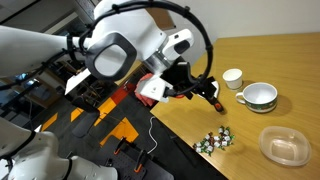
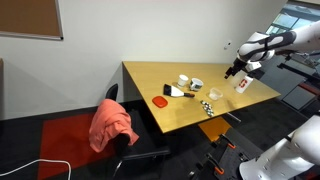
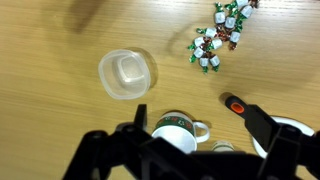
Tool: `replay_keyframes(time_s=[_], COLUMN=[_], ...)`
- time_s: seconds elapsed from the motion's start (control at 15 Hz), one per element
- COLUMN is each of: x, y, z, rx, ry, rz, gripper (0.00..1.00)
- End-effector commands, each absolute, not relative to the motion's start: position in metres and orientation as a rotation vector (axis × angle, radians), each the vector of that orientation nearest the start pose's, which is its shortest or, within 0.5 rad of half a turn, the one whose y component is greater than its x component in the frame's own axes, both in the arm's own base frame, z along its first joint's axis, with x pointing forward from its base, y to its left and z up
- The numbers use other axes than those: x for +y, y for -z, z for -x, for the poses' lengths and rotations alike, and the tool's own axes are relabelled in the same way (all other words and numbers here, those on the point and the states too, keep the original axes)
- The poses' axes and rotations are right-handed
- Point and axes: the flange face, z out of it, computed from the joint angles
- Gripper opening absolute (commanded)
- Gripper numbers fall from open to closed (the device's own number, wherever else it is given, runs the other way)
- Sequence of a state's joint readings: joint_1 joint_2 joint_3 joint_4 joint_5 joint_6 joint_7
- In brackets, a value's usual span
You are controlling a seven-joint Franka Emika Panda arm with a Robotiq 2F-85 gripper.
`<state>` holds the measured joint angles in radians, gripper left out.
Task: Move the bowl to the left
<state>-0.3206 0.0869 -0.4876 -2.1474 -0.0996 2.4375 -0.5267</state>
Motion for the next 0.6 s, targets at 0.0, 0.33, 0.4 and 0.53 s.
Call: replay_keyframes(time_s=[0.0,0.33,0.4,0.53], x=[-0.452,-0.465,-0.469,-0.472], y=[-0.360,-0.334,-0.327,-0.324], z=[-0.407,-0.400,-0.402,-0.405], rx=[0.300,0.322,0.323,0.320], ry=[0.105,-0.012,-0.029,-0.040], rz=[3.364,3.358,3.359,3.363], gripper=[1.00,1.00,1.00,1.00])
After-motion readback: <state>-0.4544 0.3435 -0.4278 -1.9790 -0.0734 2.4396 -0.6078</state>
